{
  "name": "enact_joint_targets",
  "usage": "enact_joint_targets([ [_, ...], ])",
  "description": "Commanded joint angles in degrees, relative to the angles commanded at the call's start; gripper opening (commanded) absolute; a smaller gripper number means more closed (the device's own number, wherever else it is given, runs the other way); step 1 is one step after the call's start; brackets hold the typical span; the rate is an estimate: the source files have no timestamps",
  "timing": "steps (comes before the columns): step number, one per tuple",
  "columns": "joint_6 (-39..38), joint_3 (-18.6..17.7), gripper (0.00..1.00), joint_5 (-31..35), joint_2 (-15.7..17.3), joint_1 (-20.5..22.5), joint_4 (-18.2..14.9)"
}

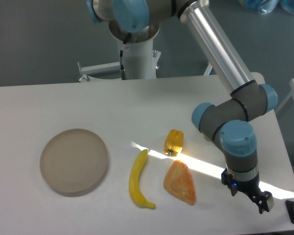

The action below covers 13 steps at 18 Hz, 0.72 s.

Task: Pick up the yellow pepper from the table
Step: 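Move the gripper up and over toward the yellow pepper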

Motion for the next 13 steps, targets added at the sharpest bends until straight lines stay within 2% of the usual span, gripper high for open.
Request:
enact_joint_targets([
  [5, 0.0, 0.3, 1.00, -0.3, 0.1, 0.0, -0.1],
  [8, -0.3, -0.9, 1.00, -0.3, 1.4, 0.0, -0.2],
  [13, -2.9, -7.0, 1.00, -0.6, 7.1, 0.2, -1.0],
])
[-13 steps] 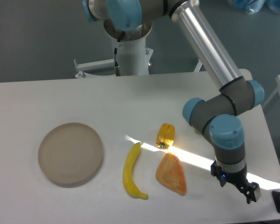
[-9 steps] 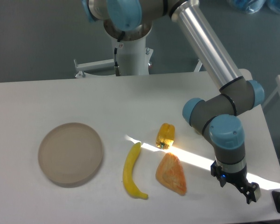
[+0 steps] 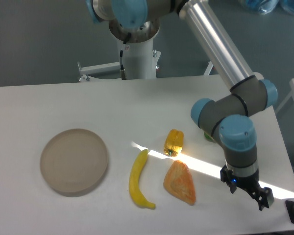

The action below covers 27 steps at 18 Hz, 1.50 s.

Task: Pick up the yellow pepper from the table
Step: 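Move the gripper up and over toward the yellow pepper, then lower the open gripper down onto the yellow pepper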

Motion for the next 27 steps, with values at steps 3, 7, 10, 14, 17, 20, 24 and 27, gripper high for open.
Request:
enact_joint_targets([
  [3, -0.2, -4.4, 1.00, -0.1, 4.7, 0.4, -3.6],
  [7, -2.2, -10.2, 1.00, -4.3, 12.6, 2.7, -11.4],
  [10, -7.0, -16.0, 1.00, -10.5, 17.3, 4.6, -14.2],
  [14, -14.4, -21.5, 1.00, -11.7, 20.0, 4.2, -13.9],
  [17, -16.7, -25.2, 1.00, -12.6, 20.8, 3.6, -13.6],
  [20, -17.1, -28.7, 1.00, -13.4, 22.3, 3.3, -12.8],
  [24, -16.9, -34.5, 1.00, -13.4, 23.8, 3.2, -6.0],
  [27, -17.1, -37.4, 1.00, -13.4, 24.0, 2.2, -4.1],
])
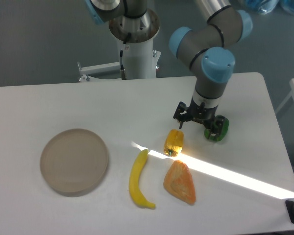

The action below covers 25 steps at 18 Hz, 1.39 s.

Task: Pick up the yellow pepper from the table
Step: 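Lower the open gripper down onto the yellow pepper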

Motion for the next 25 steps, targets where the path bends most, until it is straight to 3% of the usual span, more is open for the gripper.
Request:
enact_joint_targets([
  [8, 0.0, -3.1, 1.00, 0.2, -0.2, -1.8, 2.5],
  [13, 0.0, -4.0, 1.00, 0.6, -1.0, -3.1, 5.8],
  [24, -0.1, -4.2, 1.00, 0.6, -1.9, -3.4, 6.2],
  [25, -0.1, -4.1, 0.95, 0.6, -1.9, -3.4, 6.2],
])
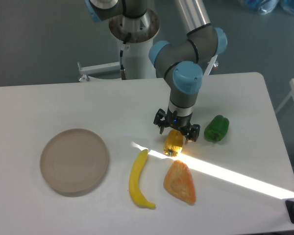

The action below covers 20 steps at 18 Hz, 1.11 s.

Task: Pick up the yellow pepper from the table
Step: 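Close the gripper around the yellow pepper and lift it, then carry the held yellow pepper up and away from the orange slice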

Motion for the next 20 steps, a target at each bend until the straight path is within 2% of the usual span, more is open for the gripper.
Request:
enact_joint_targets([
  [3, 0.0, 0.3, 0.63, 0.0, -0.1, 0.0, 0.0],
  [7, 0.2, 0.7, 0.49, 0.0, -0.2, 0.0, -0.1],
  [13, 0.7, 2.3, 0.47, 0.0, 0.0, 0.1, -0.1],
  [18, 1.5, 8.5, 0.47, 1.8, 0.4, 0.4, -1.1],
  [20, 4.2, 10.3, 0.47, 2.0, 0.5, 0.7, -1.2],
])
